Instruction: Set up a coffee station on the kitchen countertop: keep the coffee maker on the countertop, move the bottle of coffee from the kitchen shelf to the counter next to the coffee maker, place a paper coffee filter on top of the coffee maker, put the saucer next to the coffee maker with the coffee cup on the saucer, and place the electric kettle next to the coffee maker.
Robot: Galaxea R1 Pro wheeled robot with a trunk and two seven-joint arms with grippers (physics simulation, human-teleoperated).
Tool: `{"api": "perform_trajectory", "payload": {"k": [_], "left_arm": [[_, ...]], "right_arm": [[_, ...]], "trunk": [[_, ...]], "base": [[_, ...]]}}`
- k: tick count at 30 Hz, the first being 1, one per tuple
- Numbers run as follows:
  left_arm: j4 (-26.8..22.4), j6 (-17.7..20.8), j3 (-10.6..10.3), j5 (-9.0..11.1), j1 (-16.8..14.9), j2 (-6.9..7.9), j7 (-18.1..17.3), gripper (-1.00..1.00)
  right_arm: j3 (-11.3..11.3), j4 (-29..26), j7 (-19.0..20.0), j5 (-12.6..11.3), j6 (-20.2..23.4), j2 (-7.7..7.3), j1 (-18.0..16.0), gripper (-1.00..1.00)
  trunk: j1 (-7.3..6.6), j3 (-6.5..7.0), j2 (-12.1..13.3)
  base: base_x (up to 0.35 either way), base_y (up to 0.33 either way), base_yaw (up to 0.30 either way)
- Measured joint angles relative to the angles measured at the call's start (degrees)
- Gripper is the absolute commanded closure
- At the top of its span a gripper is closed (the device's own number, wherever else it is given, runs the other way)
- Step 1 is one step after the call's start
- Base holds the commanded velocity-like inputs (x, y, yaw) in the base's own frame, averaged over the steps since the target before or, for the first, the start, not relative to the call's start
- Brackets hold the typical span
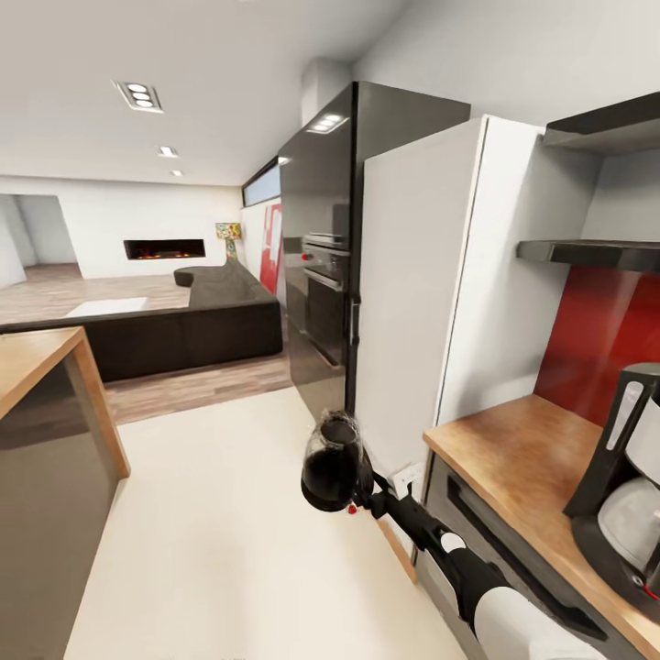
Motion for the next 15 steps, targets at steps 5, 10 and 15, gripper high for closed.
{"api": "perform_trajectory", "payload": {"k": [5, 10, 15], "left_arm": [[0.0, 0.0, 0.1, 0.0, 0.0, -0.06, 0.0, -1.00], [0.0, 0.0, 0.1, 0.0, 0.0, -0.07, -0.1, -1.00], [0.0, 0.0, 0.0, 0.1, 0.0, -0.07, -0.1, -1.00]], "right_arm": [[0.0, 0.0, 0.0, 0.0, 0.0, -0.01, 0.0, 1.00], [0.0, -0.1, 0.0, 0.0, 0.0, -0.01, 0.0, 1.00], [0.0, -0.1, 0.0, -0.1, 0.0, -0.01, 0.0, 1.00]], "trunk": [[0.01, 0.00, 0.0], [0.00, 0.00, 0.0], [0.00, 0.00, 0.0]], "base": [[-0.083, 0.251, 0.067], [-0.051, 0.150, 0.008], [-0.007, 0.024, 0.001]]}}
